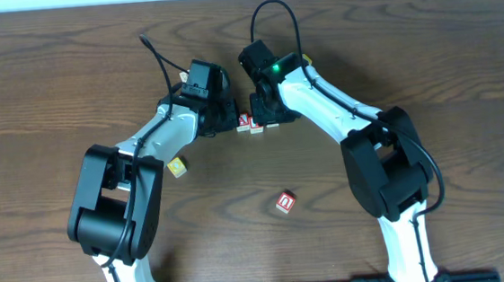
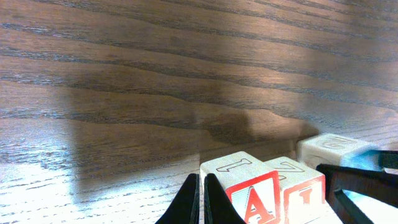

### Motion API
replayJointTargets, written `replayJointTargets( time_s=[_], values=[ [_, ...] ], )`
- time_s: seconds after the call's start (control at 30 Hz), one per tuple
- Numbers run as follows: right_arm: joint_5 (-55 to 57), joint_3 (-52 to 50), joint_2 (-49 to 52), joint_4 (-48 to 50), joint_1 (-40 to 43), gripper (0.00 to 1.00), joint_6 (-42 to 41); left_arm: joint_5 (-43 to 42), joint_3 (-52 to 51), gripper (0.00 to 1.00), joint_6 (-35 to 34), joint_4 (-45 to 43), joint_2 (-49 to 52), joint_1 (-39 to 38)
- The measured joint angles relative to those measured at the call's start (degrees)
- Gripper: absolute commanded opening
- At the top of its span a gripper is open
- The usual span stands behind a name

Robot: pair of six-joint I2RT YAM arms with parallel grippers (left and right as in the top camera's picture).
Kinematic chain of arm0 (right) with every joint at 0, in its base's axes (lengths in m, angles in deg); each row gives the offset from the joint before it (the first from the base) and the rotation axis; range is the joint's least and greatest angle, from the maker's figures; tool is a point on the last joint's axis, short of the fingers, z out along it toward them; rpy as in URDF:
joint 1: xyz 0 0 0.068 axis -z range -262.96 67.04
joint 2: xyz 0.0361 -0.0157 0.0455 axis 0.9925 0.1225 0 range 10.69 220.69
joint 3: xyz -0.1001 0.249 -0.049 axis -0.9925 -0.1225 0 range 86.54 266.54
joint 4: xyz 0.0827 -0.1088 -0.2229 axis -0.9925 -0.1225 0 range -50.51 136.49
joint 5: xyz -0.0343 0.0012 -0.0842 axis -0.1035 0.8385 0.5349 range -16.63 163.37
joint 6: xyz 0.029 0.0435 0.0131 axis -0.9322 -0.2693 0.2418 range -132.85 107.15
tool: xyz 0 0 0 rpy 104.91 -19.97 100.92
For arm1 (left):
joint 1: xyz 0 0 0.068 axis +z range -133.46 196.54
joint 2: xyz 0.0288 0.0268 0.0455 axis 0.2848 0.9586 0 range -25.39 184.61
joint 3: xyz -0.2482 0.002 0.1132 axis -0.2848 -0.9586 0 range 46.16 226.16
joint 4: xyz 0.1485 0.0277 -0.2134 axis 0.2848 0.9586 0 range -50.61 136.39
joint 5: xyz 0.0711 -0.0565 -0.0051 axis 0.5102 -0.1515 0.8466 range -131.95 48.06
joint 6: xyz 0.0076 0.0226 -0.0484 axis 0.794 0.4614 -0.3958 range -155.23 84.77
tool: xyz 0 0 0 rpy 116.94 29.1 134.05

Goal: Spell out Ai2

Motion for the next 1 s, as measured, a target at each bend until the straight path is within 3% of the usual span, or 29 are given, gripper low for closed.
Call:
replayJointTargets(
  time_s=[0.53, 0.67, 0.7, 0.73, 1.0],
  values=[
    [2.5, 0.0, 0.0, 4.8, 0.0, 0.4, 0.1, 0.0, 0.0, 0.06, 0.0, 0.0, 0.0, 0.0],
    [5.1, 0.0, 0.0, 7.4, 0.0, 0.24, 0.3, 0.0, 0.0, 0.06, 0.0, 0.0, 0.0, 0.0],
    [5.7, 0.0, 0.0, 7.5, 0.1, 0.08, 0.3, 0.0, 0.0, 0.06, 0.0, 0.0, 0.0, 0.0],
    [5.9, 0.0, 0.0, 7.5, 0.3, 0.01, 0.5, 0.0, 0.0, 0.06, 0.0, 0.0, 0.0, 0.0],
    [5.6, 0.4, -1.7, 1.1, 6.6, 0.02, 0.1, 0.0, 0.0, 0.06, 0.0, 0.1, 0.0, 0.0]
  ],
)
